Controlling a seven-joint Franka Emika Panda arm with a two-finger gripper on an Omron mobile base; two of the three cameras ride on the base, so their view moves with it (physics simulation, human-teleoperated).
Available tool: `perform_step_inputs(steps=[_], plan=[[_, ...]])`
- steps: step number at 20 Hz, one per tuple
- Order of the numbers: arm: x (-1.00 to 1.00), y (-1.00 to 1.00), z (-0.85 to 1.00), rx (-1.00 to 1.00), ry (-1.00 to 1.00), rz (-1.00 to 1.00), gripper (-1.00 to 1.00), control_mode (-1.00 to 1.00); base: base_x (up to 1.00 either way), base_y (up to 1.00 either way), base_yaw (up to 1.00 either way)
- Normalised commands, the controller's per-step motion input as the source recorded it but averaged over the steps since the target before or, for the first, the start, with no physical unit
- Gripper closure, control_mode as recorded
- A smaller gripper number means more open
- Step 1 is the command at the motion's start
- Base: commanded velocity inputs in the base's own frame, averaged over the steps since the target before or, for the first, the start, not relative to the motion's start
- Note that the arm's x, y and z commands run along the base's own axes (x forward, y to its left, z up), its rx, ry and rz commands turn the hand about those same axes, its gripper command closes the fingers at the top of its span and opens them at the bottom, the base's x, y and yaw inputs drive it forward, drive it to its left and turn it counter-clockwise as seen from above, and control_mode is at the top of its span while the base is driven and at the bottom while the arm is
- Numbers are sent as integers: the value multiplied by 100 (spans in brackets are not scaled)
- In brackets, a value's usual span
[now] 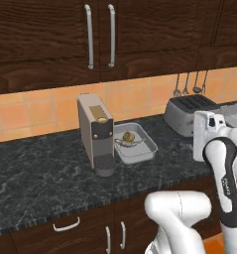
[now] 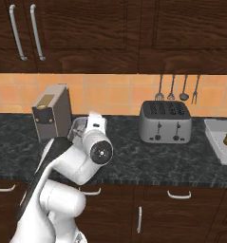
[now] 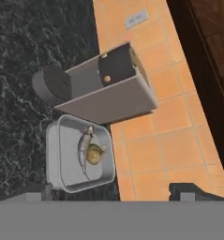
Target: Place one onion and one fish in each tupperware on the nearby counter, to pack two identical lunches.
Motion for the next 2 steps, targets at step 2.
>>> perform_step_inputs(steps=[2], plan=[[-74,-35,49,4,-27,0,-100,-100,0,0,0]])
